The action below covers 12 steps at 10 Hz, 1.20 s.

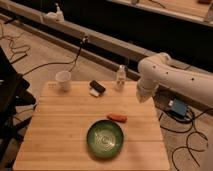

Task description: Move the arm in a circular motion

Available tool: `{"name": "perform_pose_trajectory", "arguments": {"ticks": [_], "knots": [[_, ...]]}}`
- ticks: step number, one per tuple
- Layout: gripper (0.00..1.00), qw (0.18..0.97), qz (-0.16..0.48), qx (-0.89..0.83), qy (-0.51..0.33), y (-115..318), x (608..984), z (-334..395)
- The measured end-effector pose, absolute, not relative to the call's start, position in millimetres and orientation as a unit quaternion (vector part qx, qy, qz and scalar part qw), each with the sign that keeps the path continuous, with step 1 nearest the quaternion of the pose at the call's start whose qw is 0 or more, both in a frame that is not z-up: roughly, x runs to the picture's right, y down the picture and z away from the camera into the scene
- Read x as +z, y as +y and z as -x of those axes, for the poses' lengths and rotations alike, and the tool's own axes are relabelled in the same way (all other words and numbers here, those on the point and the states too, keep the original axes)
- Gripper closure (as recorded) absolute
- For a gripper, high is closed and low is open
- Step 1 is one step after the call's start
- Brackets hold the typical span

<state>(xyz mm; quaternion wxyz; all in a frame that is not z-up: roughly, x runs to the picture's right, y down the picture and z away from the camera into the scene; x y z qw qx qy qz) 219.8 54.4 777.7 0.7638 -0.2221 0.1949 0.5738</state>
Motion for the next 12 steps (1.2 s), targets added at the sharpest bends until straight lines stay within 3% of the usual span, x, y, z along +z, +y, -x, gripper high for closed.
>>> {"name": "perform_pose_trajectory", "arguments": {"ticks": [6, 9, 12], "knots": [[1.0, 0.794, 0.218, 0.536, 0.188, 34, 810, -140], [1.0, 0.814, 0.245, 0.502, 0.161, 56, 788, -109], [1.0, 0.824, 0.233, 0.494, 0.152, 70, 762, -138]]}}
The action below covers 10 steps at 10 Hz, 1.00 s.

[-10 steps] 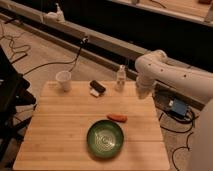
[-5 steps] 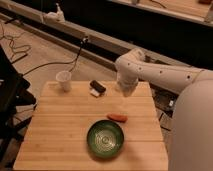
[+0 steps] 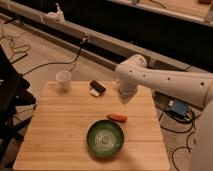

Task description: Move the arm in a circular motion

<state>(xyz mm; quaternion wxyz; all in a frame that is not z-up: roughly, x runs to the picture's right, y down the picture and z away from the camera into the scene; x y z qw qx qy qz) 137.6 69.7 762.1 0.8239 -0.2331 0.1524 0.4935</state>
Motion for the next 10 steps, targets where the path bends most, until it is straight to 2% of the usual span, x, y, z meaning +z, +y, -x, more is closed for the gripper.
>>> {"name": "perform_pose_trajectory", "arguments": {"ticks": [2, 5, 10], "knots": [[1.0, 0.806, 0.206, 0.529, 0.167, 60, 751, -190], [1.0, 0.763, 0.204, 0.585, 0.187, 42, 764, -224], [1.0, 0.743, 0.253, 0.587, 0.198, 33, 805, -174]]}}
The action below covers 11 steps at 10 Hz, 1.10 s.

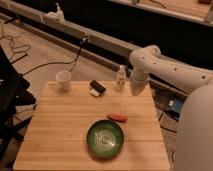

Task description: Move the arm in a circular motion

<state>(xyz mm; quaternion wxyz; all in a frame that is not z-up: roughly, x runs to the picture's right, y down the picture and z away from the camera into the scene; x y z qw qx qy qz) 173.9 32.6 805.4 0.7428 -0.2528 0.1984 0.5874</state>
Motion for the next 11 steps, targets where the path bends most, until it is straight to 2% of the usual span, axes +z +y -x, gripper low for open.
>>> {"name": "perform_pose_trajectory", "arguments": {"ticks": [5, 9, 11], "knots": [[1.0, 0.787, 0.301, 0.517, 0.152, 61, 774, -119], [1.0, 0.792, 0.283, 0.518, 0.154, 85, 749, -163], [1.0, 0.772, 0.244, 0.56, 0.176, 70, 754, -212]]}}
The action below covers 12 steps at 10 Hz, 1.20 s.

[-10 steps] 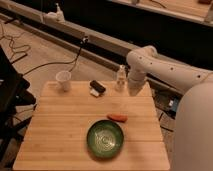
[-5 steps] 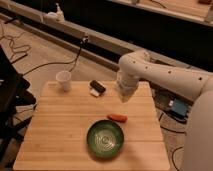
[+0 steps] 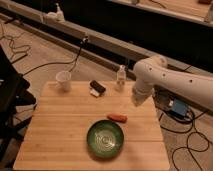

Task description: Move the arm in a circular motion

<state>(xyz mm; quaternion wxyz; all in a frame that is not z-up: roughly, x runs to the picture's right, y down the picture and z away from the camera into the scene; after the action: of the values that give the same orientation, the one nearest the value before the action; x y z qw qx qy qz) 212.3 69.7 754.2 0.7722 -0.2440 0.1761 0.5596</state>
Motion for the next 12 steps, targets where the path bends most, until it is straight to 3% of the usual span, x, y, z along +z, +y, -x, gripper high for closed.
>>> {"name": "perform_pose_trajectory", "arguments": {"ticks": [2, 6, 9, 12], "knots": [[1.0, 0.748, 0.201, 0.601, 0.197, 36, 775, -244], [1.0, 0.75, 0.185, 0.604, 0.197, 2, 807, -203], [1.0, 0.781, 0.216, 0.561, 0.172, 17, 797, -148], [1.0, 0.804, 0.268, 0.51, 0.147, 63, 755, -121]]}}
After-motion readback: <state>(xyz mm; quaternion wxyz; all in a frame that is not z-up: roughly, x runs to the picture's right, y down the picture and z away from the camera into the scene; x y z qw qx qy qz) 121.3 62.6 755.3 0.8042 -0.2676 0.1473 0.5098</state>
